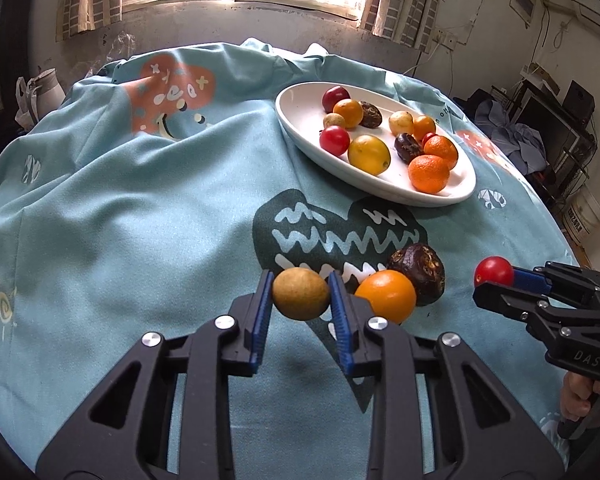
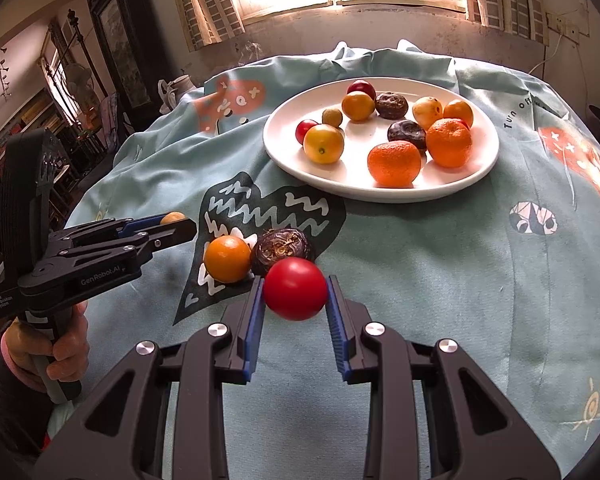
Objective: Organize fruits
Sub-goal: 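Place the tomato and yellow-brown fruit on the white plate and open both grippers, then grasp the dark brown fruit with the right gripper while the left grasps a small orange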
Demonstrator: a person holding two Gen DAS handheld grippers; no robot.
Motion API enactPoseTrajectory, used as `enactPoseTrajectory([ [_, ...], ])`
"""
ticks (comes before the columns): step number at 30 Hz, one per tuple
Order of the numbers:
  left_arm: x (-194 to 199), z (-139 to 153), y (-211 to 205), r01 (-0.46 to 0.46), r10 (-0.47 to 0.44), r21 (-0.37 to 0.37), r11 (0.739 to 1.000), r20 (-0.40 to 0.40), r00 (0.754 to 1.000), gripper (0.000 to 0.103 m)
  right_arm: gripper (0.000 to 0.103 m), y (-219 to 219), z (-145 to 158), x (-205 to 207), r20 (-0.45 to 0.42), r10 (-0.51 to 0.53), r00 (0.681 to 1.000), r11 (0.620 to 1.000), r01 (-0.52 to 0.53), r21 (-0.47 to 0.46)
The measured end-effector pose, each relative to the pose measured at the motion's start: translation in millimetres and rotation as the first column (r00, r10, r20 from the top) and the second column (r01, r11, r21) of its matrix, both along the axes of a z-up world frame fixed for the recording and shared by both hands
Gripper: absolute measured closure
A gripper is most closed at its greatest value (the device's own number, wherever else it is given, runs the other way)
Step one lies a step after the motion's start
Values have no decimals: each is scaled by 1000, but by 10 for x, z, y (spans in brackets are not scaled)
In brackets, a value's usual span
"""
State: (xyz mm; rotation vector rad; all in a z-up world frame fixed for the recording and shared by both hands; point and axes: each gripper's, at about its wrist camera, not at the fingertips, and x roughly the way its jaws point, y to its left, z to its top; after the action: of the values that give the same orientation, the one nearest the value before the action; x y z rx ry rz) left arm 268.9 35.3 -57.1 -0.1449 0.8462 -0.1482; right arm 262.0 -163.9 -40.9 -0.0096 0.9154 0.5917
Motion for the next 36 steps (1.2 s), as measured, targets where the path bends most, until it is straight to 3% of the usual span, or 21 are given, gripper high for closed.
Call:
enactPoseTrajectory([
  [8,175,396,-60,74,-73,-24,997,49,996,74,72,-56,192,14,59,-4,998,998,0,68],
  [12,494,652,-184,95,-97,25,995,103,990,74,72,-270,464,233,160,-115,980,987,94,130],
  [15,826,777,-301,110,-111,15,994,121,986,74,72,-420,587,546,186,-197,963,970,164,179],
  [19,1327,682,-492,101,-105,44,994,94,990,74,72,-409,490,992,192,-235,953,966,208,151],
  [24,1712,406,-666,93,-95,90,992,25,995,74,72,-396,196,1295,117,-244,963,962,226,151],
  [25,1736,366,-674,91,-93,98,991,15,996,73,66,-394,167,1307,110,-242,964,962,224,156],
  [26,1747,350,-676,81,-82,107,991,11,997,55,60,-386,159,1300,116,-242,963,963,224,151],
  [27,1745,354,-675,60,-62,119,991,12,998,35,48,-380,167,1273,128,-251,959,962,233,142],
  [28,1709,384,-657,25,-30,133,991,37,999,13,44,-388,194,1241,144,-261,955,960,241,140],
  [30,1592,458,-619,-15,1,159,987,88,996,12,44,-401,273,1175,161,-255,954,961,231,153],
  [36,1182,608,-513,-20,1,194,981,98,995,12,44,-382,456,875,198,-243,950,963,212,165],
])
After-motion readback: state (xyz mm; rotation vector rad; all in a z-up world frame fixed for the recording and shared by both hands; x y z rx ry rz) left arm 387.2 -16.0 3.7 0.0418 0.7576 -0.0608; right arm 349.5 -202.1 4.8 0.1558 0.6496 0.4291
